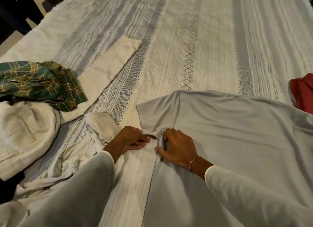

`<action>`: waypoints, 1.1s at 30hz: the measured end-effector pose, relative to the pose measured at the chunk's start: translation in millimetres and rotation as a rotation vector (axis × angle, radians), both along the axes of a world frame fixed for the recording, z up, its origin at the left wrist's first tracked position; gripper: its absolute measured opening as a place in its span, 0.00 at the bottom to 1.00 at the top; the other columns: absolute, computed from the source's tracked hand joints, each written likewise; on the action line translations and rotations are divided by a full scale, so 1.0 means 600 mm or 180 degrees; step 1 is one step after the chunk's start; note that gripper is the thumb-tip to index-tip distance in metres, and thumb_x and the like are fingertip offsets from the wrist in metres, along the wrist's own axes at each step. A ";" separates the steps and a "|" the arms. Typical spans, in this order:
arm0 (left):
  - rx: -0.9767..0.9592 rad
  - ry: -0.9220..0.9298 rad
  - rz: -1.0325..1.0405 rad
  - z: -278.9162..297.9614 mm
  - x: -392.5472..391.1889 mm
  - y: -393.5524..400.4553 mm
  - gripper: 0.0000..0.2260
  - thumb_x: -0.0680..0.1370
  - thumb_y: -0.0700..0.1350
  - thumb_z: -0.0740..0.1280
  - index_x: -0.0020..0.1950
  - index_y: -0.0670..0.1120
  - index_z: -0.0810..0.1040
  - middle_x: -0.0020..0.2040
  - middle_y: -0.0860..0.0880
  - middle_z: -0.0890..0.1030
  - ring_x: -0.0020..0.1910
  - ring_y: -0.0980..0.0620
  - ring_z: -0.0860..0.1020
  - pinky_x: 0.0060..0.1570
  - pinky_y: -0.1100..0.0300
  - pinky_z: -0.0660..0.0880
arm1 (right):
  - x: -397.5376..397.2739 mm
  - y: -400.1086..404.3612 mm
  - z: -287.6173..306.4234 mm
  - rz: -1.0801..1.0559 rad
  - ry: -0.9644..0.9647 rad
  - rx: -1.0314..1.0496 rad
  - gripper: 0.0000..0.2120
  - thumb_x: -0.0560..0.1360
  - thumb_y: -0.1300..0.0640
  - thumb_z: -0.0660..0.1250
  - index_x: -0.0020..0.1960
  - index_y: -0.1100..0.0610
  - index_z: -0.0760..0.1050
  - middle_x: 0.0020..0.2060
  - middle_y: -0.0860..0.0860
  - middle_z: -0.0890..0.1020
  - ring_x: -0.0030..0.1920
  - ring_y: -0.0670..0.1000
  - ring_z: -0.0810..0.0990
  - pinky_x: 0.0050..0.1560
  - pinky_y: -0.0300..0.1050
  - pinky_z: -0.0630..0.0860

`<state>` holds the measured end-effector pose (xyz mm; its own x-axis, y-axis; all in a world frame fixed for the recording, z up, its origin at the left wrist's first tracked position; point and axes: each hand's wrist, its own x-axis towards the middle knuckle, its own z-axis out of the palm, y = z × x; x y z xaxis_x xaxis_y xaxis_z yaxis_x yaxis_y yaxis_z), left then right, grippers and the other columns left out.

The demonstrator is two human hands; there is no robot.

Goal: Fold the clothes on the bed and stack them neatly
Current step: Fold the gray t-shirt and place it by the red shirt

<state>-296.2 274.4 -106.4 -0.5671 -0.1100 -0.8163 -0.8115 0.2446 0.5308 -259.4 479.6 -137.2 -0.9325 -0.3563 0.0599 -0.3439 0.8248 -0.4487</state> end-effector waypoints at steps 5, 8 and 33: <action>-0.0366 0.0763 0.0253 0.003 0.017 -0.026 0.07 0.71 0.35 0.78 0.45 0.38 0.83 0.39 0.40 0.85 0.33 0.50 0.81 0.33 0.61 0.80 | 0.010 -0.005 0.017 -0.0363 -0.0630 -0.0187 0.09 0.75 0.48 0.68 0.50 0.54 0.76 0.41 0.49 0.82 0.41 0.51 0.79 0.39 0.43 0.73; -0.0976 0.1256 0.0013 0.012 0.026 -0.039 0.06 0.70 0.33 0.77 0.39 0.41 0.82 0.32 0.42 0.83 0.29 0.49 0.79 0.27 0.62 0.77 | 0.027 -0.008 0.021 -0.0379 -0.0826 -0.0307 0.14 0.76 0.44 0.69 0.54 0.53 0.77 0.44 0.49 0.82 0.44 0.51 0.80 0.43 0.43 0.75; -0.0534 0.0182 -0.1518 0.008 0.507 0.014 0.16 0.73 0.45 0.78 0.51 0.34 0.82 0.43 0.40 0.84 0.35 0.49 0.82 0.38 0.58 0.83 | 0.534 -0.012 0.030 0.0511 -0.1208 0.0093 0.42 0.63 0.20 0.64 0.64 0.48 0.71 0.54 0.46 0.76 0.51 0.48 0.73 0.53 0.44 0.72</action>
